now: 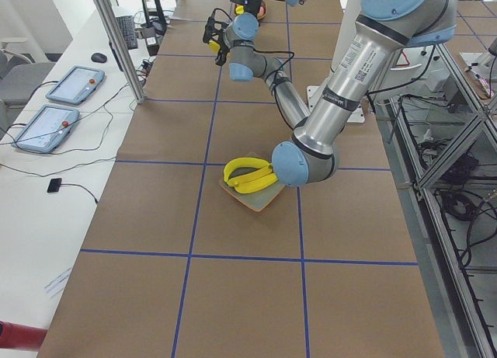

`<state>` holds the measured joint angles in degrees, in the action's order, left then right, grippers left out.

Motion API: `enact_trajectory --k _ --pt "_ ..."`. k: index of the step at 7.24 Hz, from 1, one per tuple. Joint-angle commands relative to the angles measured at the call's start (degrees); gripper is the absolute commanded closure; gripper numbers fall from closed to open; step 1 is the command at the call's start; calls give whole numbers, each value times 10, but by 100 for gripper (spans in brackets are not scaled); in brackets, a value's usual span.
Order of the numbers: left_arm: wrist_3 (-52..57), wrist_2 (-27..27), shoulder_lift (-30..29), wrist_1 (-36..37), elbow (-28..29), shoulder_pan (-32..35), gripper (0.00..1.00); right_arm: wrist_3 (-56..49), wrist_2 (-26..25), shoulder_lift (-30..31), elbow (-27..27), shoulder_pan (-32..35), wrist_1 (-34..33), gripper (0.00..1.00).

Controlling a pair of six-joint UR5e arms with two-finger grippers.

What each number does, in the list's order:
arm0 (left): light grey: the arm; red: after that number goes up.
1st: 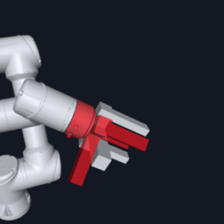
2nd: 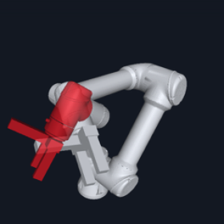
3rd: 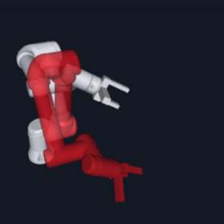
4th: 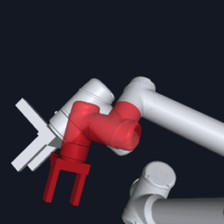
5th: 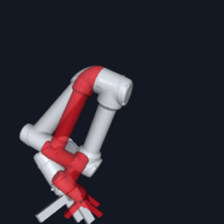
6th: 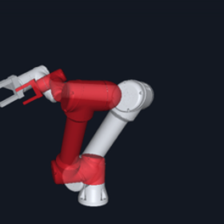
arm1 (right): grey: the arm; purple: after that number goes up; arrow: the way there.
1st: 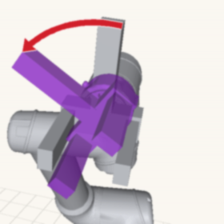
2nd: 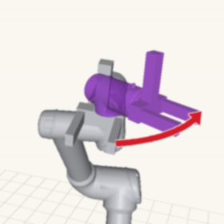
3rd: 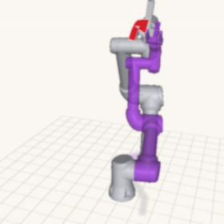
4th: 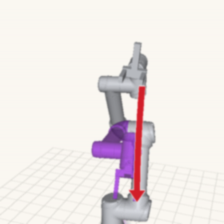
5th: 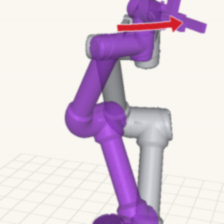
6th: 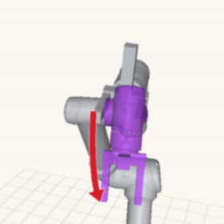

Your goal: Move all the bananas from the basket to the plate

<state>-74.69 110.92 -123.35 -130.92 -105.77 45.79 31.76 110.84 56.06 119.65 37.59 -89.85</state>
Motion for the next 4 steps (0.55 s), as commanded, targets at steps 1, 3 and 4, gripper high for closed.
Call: enact_trajectory --k 1,3,4 --pt "-5 -7 -15 -1 18 -1 1 12 -18 -22 6 -27 -10 100" --pt "-6 -7 -15 -1 22 -1 8 15 -35 -24 16 -44 -10 100" --pt "-5 -7 -15 -1 22 -1 10 16 -39 -24 26 -49 -10 100"
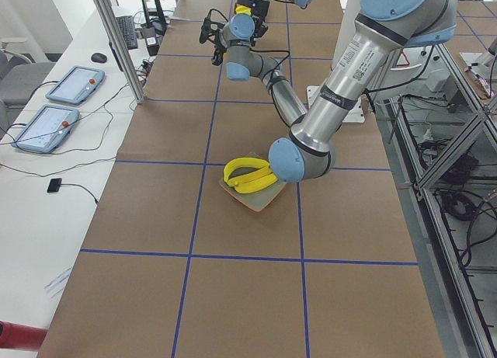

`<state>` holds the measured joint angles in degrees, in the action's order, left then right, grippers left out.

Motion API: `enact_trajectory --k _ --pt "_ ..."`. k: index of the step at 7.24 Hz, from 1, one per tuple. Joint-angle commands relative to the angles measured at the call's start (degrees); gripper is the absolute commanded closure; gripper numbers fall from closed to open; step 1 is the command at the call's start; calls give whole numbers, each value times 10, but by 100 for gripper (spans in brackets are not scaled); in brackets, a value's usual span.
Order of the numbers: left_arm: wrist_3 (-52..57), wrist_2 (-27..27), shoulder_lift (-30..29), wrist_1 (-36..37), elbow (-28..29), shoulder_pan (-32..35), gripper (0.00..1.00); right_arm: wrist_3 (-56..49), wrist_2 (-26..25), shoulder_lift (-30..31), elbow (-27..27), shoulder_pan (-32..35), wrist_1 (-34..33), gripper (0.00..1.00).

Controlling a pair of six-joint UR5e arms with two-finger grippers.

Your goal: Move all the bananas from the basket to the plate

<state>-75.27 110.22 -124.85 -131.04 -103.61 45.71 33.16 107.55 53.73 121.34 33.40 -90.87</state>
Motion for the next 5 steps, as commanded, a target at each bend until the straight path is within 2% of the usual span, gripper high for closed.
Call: enact_trajectory --k 1,5 --pt "0 0 0 0 1 0 10 4 -8 -1 9 -10 0 100" --pt "-1 1 -2 -8 -4 -21 10 4 -16 -2 10 -10 3 100"
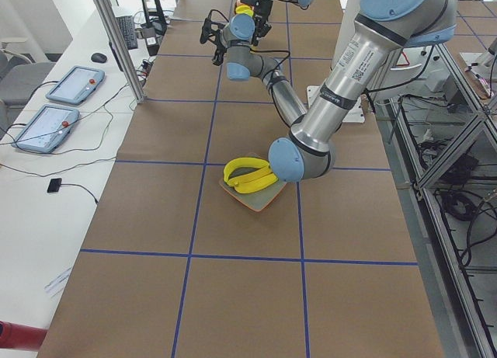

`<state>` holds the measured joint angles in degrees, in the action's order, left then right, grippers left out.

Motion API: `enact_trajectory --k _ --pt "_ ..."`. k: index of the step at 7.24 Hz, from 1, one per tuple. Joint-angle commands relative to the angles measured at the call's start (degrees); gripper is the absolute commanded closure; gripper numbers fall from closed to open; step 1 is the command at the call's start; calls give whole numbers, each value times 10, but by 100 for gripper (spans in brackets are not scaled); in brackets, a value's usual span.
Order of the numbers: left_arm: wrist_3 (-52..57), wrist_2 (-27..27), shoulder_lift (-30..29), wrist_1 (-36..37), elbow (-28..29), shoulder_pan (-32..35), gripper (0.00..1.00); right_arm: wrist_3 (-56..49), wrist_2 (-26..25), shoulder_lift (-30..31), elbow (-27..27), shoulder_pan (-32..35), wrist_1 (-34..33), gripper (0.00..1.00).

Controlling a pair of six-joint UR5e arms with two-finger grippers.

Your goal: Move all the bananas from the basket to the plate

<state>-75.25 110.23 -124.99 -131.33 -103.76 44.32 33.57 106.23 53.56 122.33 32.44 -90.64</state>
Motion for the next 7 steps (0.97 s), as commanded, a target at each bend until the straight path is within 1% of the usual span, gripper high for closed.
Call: enact_trajectory --k 1,4,6,7 --pt "-1 1 -1 -25 0 -12 10 0 -3 0 0 -1 3 100" --pt "-1 0 -1 -31 0 -14 10 0 -2 1 9 -4 5 100" --pt "-1 1 -1 -30 0 -14 18 0 -2 1 12 -4 6 100" --pt "-1 1 -1 -31 0 -14 27 0 -2 3 12 -5 23 100"
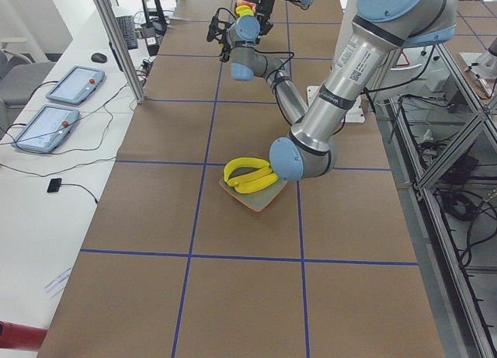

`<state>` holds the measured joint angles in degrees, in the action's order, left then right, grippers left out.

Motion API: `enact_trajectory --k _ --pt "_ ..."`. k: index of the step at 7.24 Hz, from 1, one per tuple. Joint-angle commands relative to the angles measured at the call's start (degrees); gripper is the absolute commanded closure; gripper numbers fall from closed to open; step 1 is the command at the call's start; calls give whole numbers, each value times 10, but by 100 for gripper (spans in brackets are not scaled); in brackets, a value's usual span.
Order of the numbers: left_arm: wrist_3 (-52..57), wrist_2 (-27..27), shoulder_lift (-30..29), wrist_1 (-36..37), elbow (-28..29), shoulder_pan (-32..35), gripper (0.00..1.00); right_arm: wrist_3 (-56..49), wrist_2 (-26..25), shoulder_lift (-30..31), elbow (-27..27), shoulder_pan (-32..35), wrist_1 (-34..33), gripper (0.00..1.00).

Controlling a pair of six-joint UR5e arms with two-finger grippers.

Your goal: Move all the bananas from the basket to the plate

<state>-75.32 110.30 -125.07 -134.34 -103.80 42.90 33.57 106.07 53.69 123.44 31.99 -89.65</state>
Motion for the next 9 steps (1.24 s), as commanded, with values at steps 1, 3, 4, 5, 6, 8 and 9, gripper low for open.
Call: enact_trajectory --k 1,3,4,5,6,8,9 --pt "-1 0 0 0 0 0 50 0 1 3 0 -1 15 100" --pt "-2 0 0 0 -2 0 100 -1 3 7 -3 -1 40 100" --pt "-3 0 0 0 -3 0 100 -1 4 9 -4 -1 47 90" --pt "-3 0 0 0 -3 0 100 0 -1 9 -4 -1 48 39" --pt "-5 0 0 0 -3 0 100 0 -1 9 0 2 49 0" --pt "-5 0 2 0 -3 0 100 8 2 11 14 13 48 0" --pt "-5 0 2 0 -2 0 100 15 5 11 16 28 48 0"
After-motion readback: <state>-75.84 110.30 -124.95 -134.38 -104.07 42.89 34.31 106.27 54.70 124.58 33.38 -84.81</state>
